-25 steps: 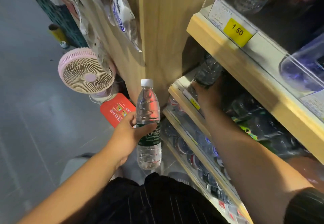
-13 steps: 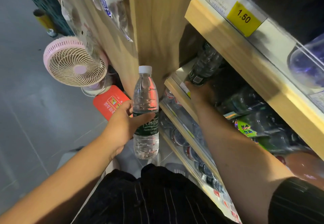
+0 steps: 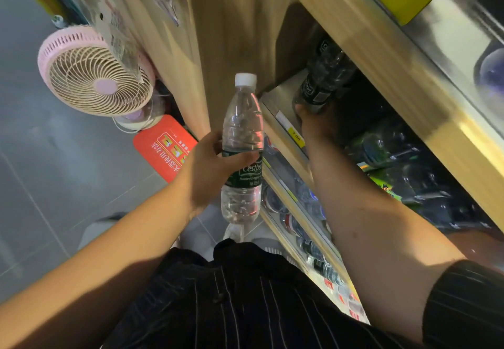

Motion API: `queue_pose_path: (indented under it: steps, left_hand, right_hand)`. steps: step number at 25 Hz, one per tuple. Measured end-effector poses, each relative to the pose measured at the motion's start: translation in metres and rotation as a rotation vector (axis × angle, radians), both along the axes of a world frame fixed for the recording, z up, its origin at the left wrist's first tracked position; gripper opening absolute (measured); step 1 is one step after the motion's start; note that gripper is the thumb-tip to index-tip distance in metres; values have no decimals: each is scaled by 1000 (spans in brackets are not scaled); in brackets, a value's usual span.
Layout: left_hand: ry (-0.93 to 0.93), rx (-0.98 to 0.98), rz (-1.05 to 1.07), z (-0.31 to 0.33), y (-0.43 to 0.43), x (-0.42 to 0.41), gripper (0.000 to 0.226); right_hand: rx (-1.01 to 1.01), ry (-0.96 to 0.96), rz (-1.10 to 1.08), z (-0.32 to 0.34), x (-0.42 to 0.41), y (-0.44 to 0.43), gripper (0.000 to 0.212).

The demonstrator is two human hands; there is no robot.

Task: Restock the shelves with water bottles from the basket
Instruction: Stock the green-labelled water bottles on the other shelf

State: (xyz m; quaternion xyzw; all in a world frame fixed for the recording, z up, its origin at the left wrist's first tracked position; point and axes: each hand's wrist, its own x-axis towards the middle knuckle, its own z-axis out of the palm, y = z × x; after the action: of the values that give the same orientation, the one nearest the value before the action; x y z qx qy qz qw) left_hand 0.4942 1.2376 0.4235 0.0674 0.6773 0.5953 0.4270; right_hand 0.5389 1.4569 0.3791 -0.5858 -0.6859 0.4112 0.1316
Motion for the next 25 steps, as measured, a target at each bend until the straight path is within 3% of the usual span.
queue_pose_path:
  steps: [9, 14, 17, 21, 25]
  left_hand:
    - [-36, 28, -93, -1, 32, -12, 44]
    - [-48, 3, -108, -3, 35, -21, 29]
    - [-17, -16, -157, -1, 33, -23, 31]
    - [-4, -3, -177, 6, 35, -22, 32]
    - [3, 9, -176, 8, 44, -22, 31]
  right_hand:
    - [71, -189, 19, -10, -12, 0, 67]
    - [-3, -133, -37, -15, -18, 7, 58]
    - [26, -77, -87, -16, -15, 11, 64]
    - [2, -76, -51, -6, -9, 9, 49]
    - [37, -121, -21, 4, -3, 3, 48]
